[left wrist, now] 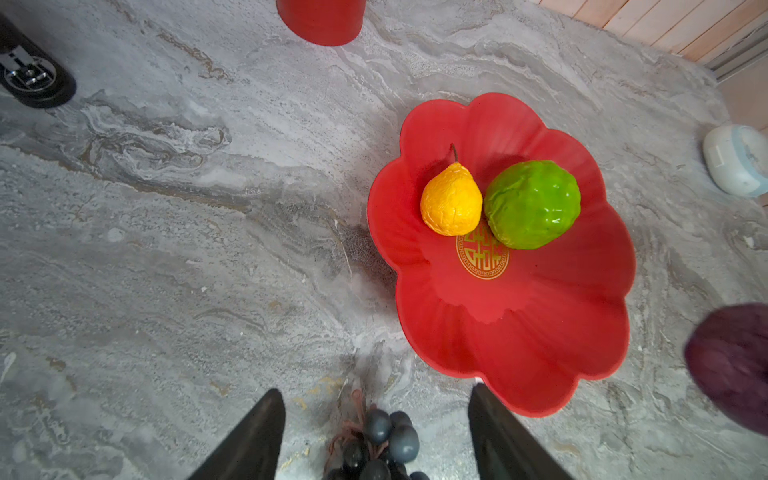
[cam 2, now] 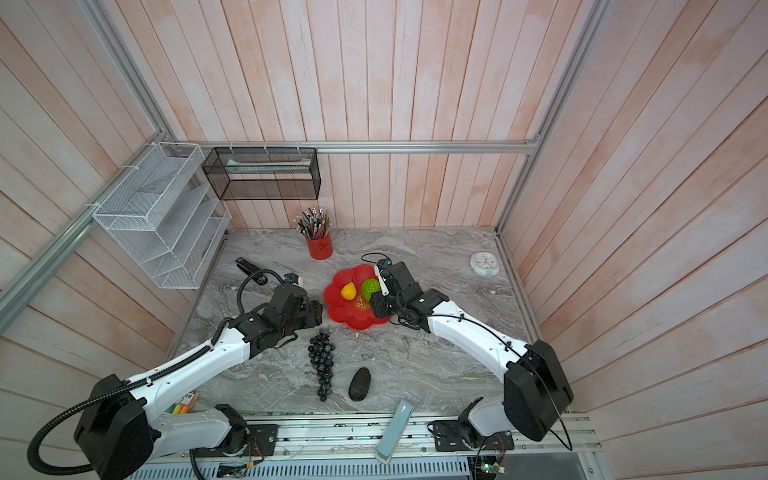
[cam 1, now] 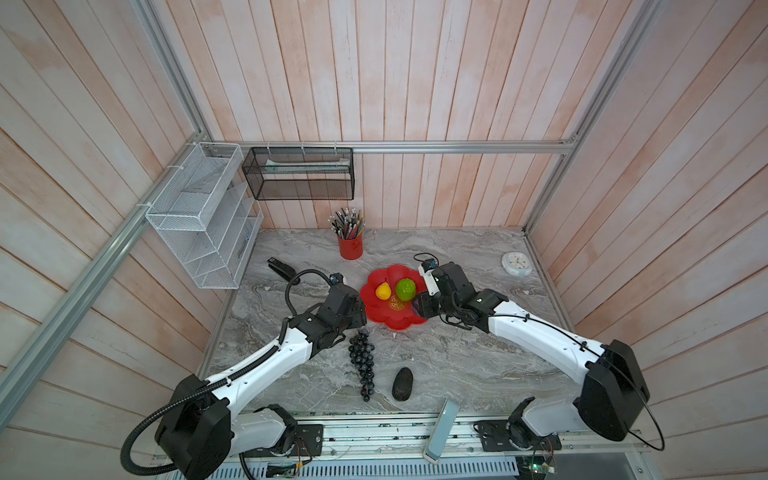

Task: Place and organize the fake fruits in the fruit bowl
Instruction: 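Grasp the purple fruit with the right gripper and lift it toward the bowl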

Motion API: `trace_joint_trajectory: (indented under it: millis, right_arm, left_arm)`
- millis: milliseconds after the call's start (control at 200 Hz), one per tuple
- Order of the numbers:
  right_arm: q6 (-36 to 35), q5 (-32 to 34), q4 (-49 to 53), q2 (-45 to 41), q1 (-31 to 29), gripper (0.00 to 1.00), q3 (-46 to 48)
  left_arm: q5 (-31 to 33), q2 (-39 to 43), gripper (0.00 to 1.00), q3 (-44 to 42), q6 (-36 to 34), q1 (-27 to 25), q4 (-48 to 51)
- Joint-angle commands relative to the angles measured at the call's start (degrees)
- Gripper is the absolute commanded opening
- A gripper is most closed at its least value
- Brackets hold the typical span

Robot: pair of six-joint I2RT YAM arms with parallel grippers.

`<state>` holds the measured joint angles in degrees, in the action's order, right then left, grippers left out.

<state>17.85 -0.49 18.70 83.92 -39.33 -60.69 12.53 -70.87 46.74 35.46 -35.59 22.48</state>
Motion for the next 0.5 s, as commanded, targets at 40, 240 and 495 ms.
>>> trace_joint_trajectory:
  millis: [40, 240, 495]
  right_arm:
    - [-4.1, -1.9, -4.5, 5.2, 1.6, 0.38, -2.1]
    - [-4.7, -4.5, -8.4, 11.3, 3.1, 0.38, -3.5]
    - [-5.6, -4.3, -11.6, 16.4, 4.0, 0.38, -3.6]
  left_arm:
    - [1.3, 1.3, 0.72, -1.2, 2.2, 0.3, 1.8]
    - [1.3, 0.5, 0.72, -0.9, 2.2, 0.3, 1.9]
    - [0.3, 1.4, 0.73, -0.7, 2.3, 0.2, 3.3]
